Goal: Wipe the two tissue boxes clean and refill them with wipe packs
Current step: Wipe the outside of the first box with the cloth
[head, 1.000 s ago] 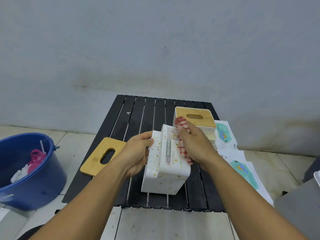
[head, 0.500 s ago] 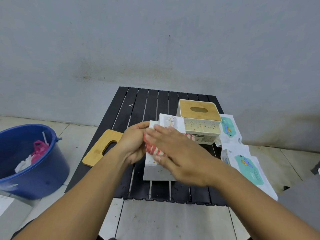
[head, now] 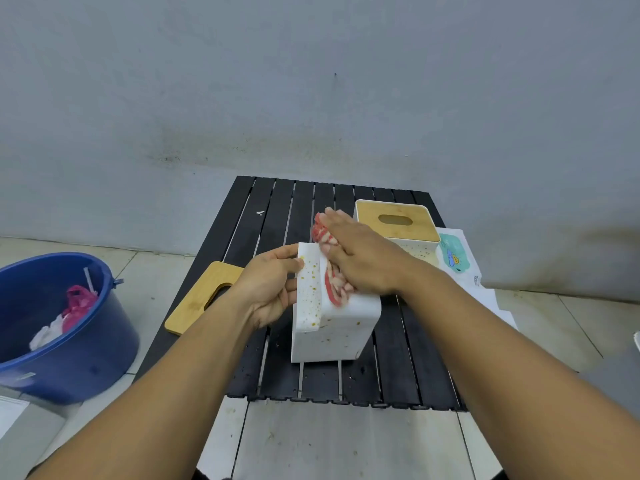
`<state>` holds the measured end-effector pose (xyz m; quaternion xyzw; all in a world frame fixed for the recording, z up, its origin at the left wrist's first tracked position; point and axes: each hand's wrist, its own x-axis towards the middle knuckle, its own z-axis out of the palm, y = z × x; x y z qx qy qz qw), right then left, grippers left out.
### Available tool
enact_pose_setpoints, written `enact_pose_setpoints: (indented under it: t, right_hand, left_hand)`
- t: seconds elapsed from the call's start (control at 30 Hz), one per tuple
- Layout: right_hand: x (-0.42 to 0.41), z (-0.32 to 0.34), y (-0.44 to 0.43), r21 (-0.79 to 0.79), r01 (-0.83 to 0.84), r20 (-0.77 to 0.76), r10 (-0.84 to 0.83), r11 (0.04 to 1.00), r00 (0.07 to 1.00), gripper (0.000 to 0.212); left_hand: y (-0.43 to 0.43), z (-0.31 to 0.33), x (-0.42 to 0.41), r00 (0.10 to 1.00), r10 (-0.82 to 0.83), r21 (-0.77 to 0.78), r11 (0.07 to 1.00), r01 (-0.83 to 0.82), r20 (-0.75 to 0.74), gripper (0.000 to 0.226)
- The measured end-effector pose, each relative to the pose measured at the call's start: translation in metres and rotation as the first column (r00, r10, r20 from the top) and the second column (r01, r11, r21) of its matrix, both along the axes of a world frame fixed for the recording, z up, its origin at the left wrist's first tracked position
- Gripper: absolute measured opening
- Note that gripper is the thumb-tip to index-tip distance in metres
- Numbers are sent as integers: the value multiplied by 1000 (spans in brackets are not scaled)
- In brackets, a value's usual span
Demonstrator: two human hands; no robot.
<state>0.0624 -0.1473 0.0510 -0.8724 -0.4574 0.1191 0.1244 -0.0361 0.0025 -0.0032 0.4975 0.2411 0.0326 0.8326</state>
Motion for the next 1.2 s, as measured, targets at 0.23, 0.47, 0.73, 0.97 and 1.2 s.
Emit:
enact_pose_setpoints:
  t: [0.23,0.47,0.73,0.97,1.2]
  right_hand:
    - [-26,-4,3,-27,-114,157,117,993,981,62]
    - [-63,-26,-58,128,-138,210,110,982,971,64]
    - [-45,-26,-61,306,307,-196,-256,901,947,51]
    - [-21,-22,-74,266,916,-938,-138,301,318,28]
    - [-20,-16,-78,233,967,-968,116,105,221,32]
  left_hand:
    - [3,1,-3,999,42,-20,999,-42,1,34]
    - [0,3,-2,997,73,0,997,-73,-30,37]
    - [-15,17,-20,981,105,-84,989,-120,-162,28]
    - [15,37,-56,909,138,834,469,291,-394,50]
    - [21,27,-27,979,-204,706,694,141,5,38]
